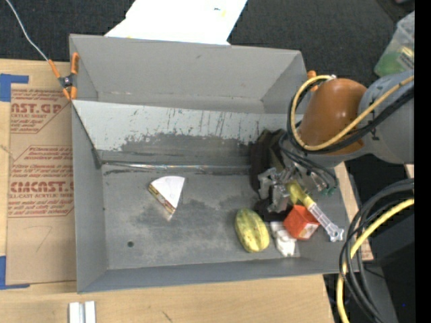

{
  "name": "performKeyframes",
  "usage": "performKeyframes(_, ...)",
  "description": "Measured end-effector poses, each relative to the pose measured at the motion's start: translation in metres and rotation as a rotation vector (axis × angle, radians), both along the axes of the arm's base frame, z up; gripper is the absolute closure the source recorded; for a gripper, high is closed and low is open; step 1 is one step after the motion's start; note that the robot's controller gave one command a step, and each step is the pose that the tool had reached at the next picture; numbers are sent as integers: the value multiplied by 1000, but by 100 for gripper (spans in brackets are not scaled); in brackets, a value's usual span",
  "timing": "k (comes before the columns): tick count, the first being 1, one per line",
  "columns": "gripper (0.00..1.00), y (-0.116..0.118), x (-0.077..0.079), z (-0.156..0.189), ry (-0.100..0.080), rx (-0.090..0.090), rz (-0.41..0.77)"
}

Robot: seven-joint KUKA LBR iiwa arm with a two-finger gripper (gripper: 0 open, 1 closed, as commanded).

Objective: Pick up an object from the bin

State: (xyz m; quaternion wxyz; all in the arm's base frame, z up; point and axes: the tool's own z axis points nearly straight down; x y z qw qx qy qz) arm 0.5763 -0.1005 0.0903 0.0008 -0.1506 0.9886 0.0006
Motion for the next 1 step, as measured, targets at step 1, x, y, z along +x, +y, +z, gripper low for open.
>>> performKeyframes(1,100,0,1,19,-4,-1,0)
